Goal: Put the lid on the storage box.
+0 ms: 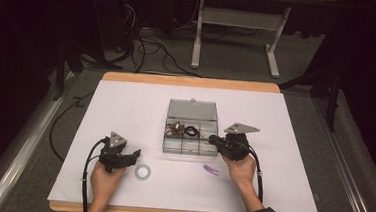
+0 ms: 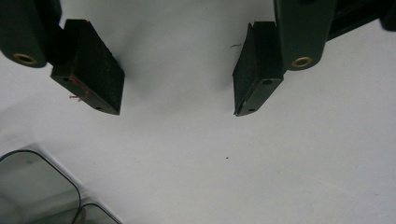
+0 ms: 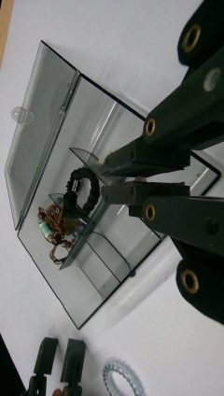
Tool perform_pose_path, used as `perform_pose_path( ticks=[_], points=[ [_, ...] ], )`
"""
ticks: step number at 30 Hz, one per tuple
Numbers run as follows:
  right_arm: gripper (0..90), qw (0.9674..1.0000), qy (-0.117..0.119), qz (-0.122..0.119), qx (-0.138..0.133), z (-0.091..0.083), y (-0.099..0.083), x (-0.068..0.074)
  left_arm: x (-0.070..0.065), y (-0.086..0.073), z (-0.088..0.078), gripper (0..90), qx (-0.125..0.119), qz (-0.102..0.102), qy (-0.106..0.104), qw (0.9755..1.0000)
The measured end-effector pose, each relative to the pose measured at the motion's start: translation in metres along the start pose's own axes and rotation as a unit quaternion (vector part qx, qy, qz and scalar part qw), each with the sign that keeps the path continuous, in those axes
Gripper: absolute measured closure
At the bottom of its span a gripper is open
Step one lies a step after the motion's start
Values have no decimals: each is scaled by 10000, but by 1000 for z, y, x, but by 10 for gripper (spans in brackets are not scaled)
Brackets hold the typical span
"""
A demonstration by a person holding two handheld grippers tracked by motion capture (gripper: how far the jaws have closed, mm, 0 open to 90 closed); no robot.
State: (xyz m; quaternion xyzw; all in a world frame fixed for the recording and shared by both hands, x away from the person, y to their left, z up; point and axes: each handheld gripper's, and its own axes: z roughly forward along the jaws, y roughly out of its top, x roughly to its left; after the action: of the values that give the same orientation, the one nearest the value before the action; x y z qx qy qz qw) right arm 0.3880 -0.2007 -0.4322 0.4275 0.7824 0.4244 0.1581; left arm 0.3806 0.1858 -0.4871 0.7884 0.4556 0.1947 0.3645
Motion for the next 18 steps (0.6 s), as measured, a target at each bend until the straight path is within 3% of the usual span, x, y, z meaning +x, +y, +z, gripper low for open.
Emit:
perform_pose_path(
  ticks=[18],
  points=[
    [856, 9990, -314, 202, 259, 30, -3, -15, 0, 0, 0, 341, 0, 1, -6, 10000]
  ],
)
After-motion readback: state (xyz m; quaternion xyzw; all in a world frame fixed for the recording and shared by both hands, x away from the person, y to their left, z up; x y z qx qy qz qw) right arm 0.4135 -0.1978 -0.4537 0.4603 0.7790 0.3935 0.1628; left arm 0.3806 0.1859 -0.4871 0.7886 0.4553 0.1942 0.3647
